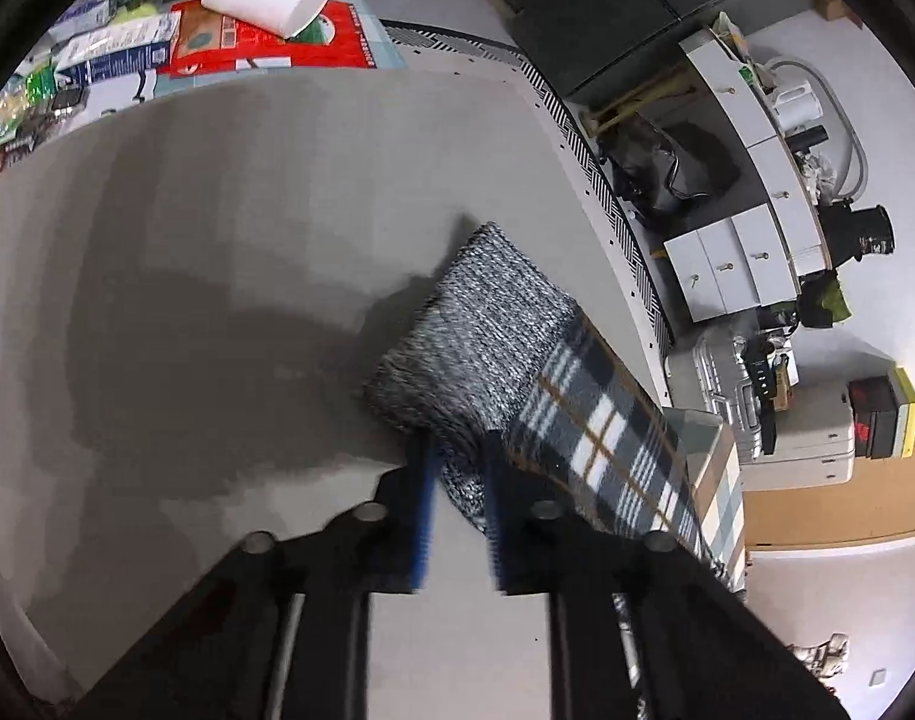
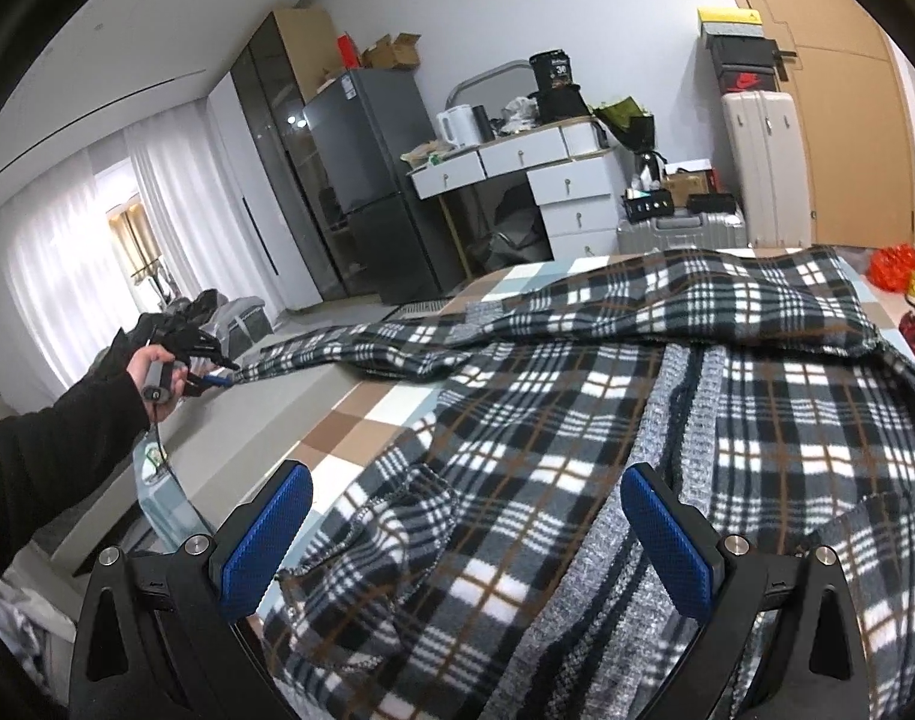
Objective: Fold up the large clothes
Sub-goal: 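Grasp the other sleeve's grey cuff with the left gripper and lift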
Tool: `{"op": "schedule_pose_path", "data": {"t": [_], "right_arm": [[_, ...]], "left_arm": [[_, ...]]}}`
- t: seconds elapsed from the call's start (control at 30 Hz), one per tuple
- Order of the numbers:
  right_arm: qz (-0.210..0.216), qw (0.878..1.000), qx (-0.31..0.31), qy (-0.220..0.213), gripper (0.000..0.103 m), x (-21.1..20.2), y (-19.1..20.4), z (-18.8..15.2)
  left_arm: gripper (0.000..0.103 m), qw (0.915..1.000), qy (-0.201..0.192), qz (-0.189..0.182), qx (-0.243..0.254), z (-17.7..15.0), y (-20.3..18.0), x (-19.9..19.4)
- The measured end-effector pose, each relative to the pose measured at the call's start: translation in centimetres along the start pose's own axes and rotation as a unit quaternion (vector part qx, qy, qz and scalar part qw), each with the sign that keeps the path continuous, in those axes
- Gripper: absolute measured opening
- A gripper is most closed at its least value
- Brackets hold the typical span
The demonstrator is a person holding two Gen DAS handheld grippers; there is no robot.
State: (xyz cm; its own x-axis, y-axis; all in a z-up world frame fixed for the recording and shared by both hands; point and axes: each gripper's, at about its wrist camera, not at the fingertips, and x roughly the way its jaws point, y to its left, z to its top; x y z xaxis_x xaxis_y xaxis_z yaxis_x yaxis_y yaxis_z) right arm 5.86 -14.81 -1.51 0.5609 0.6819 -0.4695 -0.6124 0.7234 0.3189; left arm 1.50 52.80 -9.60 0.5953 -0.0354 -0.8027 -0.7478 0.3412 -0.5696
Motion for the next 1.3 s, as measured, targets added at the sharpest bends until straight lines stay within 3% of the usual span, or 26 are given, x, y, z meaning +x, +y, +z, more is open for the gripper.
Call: {"op": "schedule_pose_path", "data": {"t": [0.07,0.13,0.33,0.43,0.53,0.63,0.77,0.83,0.9,1.0,1.1,1.2,1.3], "right_arm": [[0.002,1.0,-0.002,0.0,0.103,0.0,0.1,0.0],[0.001,1.0,-0.007,0.004,0.103,0.2,0.3,0.0],[-0.004,1.0,-0.02,0.002,0.103,0.1,0.7,0.0],[-0.003,1.0,-0.015,0.002,0.103,0.1,0.5,0.0],[-0.005,1.0,-0.016,-0.002,0.103,-0.1,0.5,0.0],[-0.01,1.0,-0.017,-0.012,0.103,-0.4,0.2,0.2],[-0.016,1.0,-0.002,-0.018,0.103,-0.7,-0.4,0.4],[-0.026,0.999,0.004,-0.029,0.103,-1.1,-0.7,0.6],[-0.025,0.999,0.011,-0.042,0.103,-1.6,-0.9,0.7],[-0.025,0.998,0.017,-0.049,0.103,-1.8,-1.1,0.9],[-0.025,0.998,0.018,-0.046,0.103,-1.7,-1.0,0.9],[-0.027,0.999,0.011,-0.043,0.103,-1.5,-0.9,0.8],[-0.031,0.999,0.005,-0.036,0.103,-1.2,-0.6,0.7]], "left_arm": [[0.004,1.0,-0.007,0.004,-0.002,0.0,0.2,-0.3],[0.002,0.999,-0.028,0.025,0.026,-0.2,-0.3,-0.7],[0.0,0.9963,-0.053,0.023,0.064,-0.7,-1.5,-1.8],[0.0,0.9939,-0.067,0.003,0.087,-1.0,-1.9,-2.5],[0.0,0.9944,-0.056,-0.016,0.089,-0.7,-2.1,-2.1],[0.0,0.997,-0.042,0.014,0.064,0.3,-1.9,-1.0],[0.016,0.9975,-0.032,0.041,0.049,0.4,-1.5,-0.2],[0.038,0.9986,-0.029,0.026,0.035,0.4,-0.9,0.1],[0.051,0.999,-0.036,-0.002,0.026,0.5,-0.7,0.1],[0.061,0.9983,-0.045,0.01,0.034,0.5,-1.2,0.2],[0.088,0.9976,-0.054,-0.01,0.042,0.3,-1.9,0.6],[0.09,0.9933,-0.068,0.038,0.085,-0.4,-3.5,1.4],[0.09,0.9911,-0.09,0.06,0.077,-0.7,-3.6,1.6]]}}
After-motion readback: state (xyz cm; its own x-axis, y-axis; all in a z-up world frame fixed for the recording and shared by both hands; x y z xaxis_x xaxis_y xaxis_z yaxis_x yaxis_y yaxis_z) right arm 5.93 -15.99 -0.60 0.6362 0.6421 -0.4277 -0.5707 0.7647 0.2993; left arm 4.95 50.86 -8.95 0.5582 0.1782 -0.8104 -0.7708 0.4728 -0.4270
